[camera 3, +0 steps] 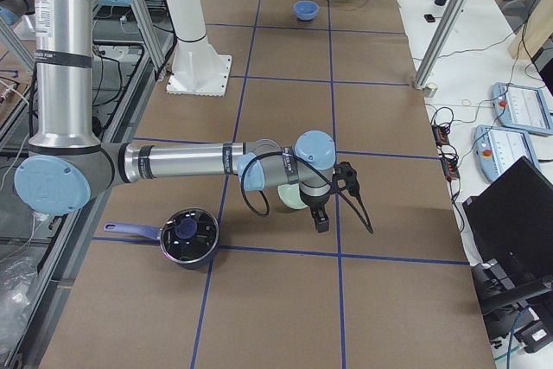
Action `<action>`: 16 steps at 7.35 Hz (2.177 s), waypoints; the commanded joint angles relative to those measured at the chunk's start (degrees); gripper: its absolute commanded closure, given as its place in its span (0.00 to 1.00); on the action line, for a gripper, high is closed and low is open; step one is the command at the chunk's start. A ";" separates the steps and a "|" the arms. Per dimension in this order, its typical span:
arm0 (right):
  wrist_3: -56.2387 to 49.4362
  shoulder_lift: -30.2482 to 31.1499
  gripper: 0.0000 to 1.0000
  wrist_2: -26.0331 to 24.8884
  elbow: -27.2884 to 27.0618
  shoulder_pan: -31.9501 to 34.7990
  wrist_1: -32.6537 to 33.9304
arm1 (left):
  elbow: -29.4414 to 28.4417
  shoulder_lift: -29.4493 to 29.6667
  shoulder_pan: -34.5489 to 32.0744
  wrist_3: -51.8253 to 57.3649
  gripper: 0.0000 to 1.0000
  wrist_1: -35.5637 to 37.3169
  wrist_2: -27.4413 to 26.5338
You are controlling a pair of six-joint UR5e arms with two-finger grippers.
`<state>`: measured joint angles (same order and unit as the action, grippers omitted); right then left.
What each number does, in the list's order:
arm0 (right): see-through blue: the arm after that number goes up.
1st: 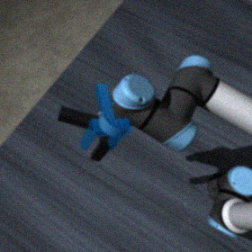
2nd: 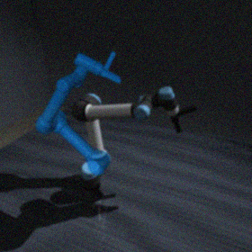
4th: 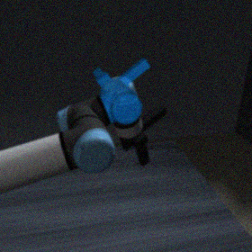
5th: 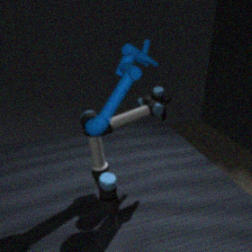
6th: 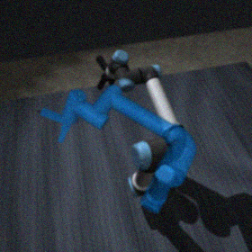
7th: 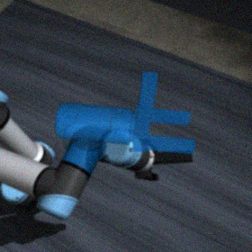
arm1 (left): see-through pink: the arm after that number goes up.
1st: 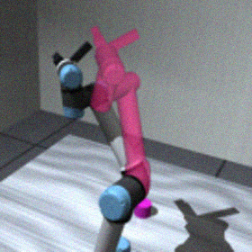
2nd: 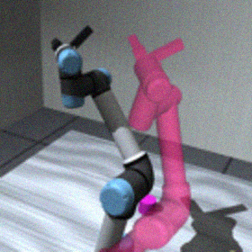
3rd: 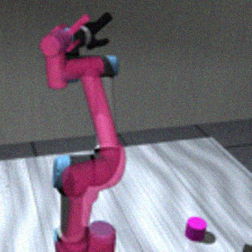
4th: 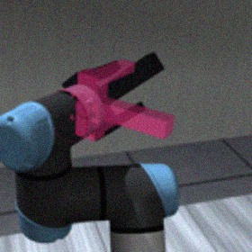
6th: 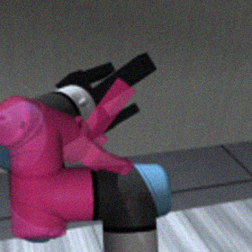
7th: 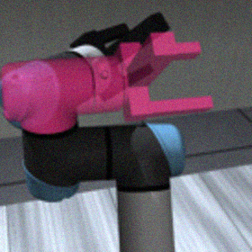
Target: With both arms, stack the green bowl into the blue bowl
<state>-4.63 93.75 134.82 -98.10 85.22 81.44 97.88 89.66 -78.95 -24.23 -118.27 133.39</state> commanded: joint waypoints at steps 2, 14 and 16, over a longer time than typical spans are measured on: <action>-0.12 0.56 0.00 -0.08 0.01 0.03 -0.06 | -0.23 -1.59 15.01 -17.39 0.02 -4.51 -8.84; -0.20 0.73 0.00 -0.26 0.45 0.03 -0.06 | -1.64 -1.77 23.75 -17.34 0.94 -6.10 -12.28; -0.20 0.82 0.00 -0.26 0.45 0.03 -0.06 | 0.11 -1.86 23.58 -17.43 1.00 -6.01 -11.58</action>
<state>-4.83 94.50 134.56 -97.67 85.25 81.38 96.97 87.87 -55.22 -41.63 -124.35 121.31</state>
